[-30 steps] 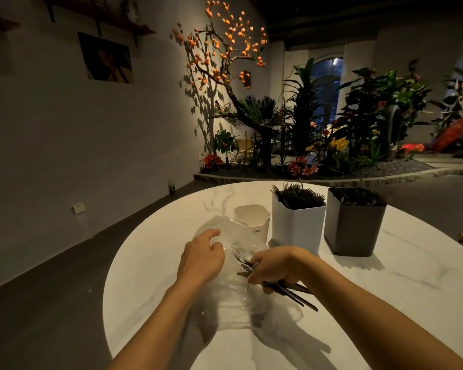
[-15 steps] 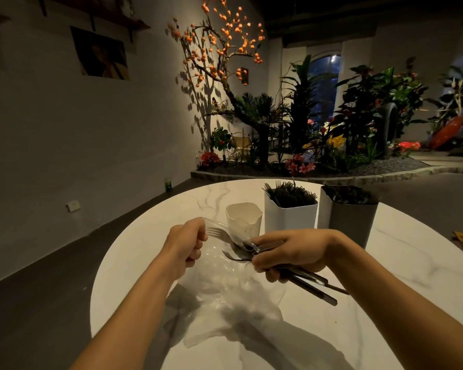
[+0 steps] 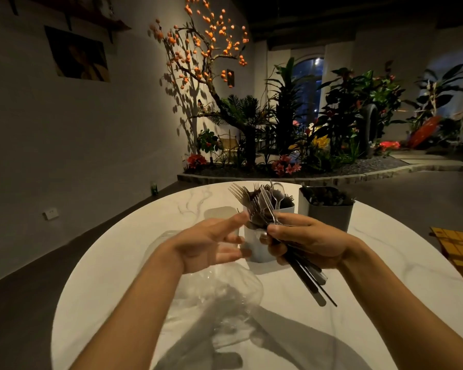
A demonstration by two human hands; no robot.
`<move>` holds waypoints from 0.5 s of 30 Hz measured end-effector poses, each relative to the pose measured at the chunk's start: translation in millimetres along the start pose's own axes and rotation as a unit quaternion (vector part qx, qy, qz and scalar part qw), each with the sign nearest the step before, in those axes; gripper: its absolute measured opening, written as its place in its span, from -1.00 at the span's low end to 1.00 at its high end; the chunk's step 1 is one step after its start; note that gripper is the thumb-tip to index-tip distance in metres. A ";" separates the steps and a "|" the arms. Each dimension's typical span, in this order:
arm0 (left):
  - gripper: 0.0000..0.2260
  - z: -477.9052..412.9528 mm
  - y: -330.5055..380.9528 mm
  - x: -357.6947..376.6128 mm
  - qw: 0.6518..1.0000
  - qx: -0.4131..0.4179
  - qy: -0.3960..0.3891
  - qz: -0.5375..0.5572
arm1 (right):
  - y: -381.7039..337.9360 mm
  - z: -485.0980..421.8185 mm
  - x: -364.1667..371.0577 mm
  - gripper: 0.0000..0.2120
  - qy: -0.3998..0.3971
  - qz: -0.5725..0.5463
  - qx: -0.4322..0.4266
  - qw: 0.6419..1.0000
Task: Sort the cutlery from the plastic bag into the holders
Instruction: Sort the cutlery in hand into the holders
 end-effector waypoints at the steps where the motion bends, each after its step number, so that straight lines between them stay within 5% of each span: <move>1: -0.19 -9.8 -0.4 11.5 1.000 0.009 -0.009 0.015 | 2.4 2.0 -3.0 -0.69 0.009 0.004 0.000 1.000; 3: -0.08 -29.8 -7.6 34.1 0.998 0.012 -0.043 0.032 | 8.3 4.6 -7.1 -0.68 0.026 0.021 -0.004 0.999; 8: -0.16 -65.2 -34.6 61.1 0.988 0.003 -0.060 0.142 | 38.5 -1.4 -13.4 -0.62 0.054 0.103 0.011 0.993; 15: -0.57 -93.3 -57.7 38.6 0.958 -0.002 0.027 0.285 | 87.8 -20.7 -9.2 -0.77 0.082 0.218 0.045 0.971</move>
Point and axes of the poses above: each hand's wrist, its own z-axis away from the middle knuckle, its own x-axis out of the palm, y = z × x, the point moved 9 cm from there along -z, towards the middle knuckle, and after that the axes turned 15 degrees about -x, right-handed, at the moved point
